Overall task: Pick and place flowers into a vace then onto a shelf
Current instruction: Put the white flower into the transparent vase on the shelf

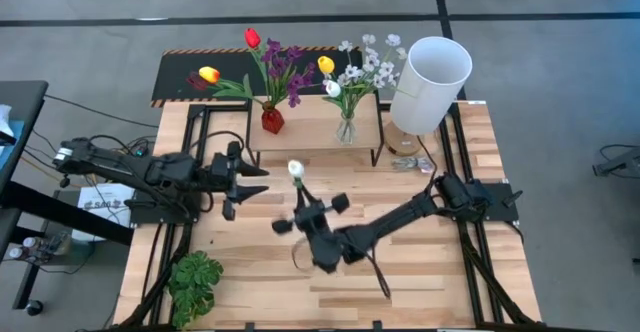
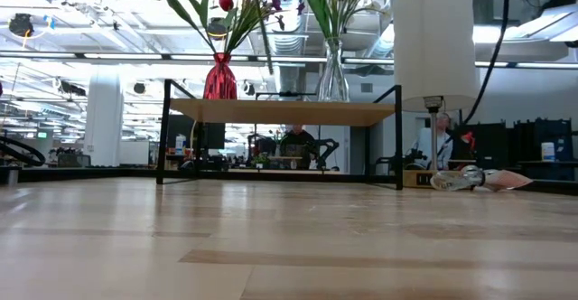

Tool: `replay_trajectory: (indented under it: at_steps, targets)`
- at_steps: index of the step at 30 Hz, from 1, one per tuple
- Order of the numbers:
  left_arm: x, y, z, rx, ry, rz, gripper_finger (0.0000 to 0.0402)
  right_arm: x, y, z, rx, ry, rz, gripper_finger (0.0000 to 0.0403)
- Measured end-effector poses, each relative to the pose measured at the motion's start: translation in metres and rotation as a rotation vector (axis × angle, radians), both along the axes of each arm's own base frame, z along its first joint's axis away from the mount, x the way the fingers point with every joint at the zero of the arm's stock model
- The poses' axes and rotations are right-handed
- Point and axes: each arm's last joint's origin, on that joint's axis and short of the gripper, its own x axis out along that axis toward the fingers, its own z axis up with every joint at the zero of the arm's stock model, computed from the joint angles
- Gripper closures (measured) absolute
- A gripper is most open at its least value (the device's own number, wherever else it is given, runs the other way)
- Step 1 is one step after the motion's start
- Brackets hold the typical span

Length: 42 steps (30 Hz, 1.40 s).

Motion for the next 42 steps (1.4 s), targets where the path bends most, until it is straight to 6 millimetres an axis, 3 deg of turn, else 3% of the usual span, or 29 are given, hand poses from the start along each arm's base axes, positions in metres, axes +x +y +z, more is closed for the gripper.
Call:
replay_trajectory:
  at_steps: [10,15,22,24,29,33,42]
  targets:
    - [-0.008,0.002,-0.006,-0.027,0.078,0.006,0.0239,-0.011,-0.064,0.070,-0.015,0.041,-0.116,0.0402]
    - [-0.007,0.002,-0.007,-0.026,0.084,0.006,0.0239,-0.031,-0.077,0.096,-0.034,0.093,-0.131,0.0402]
    - [-0.007,0.002,-0.007,-0.026,0.084,0.007,0.0239,-0.082,-0.074,0.098,0.012,-0.035,-0.089,0.0403]
    - [-0.007,0.002,-0.007,-0.026,0.083,0.007,0.0239,-0.088,-0.072,0.093,0.009,-0.026,-0.079,0.0403]
    - [-0.007,0.002,-0.007,-0.025,0.082,0.031,0.0239,-0.084,-0.070,0.084,-0.003,0.005,-0.077,0.0403]
    - [-0.007,0.003,-0.007,-0.027,0.082,0.035,0.0239,-0.074,-0.089,0.075,0.001,0.013,-0.125,0.0403]
    - [-0.008,0.003,-0.012,-0.050,0.131,0.041,0.0239,-0.072,-0.125,0.086,0.012,-0.039,-0.221,0.0403]
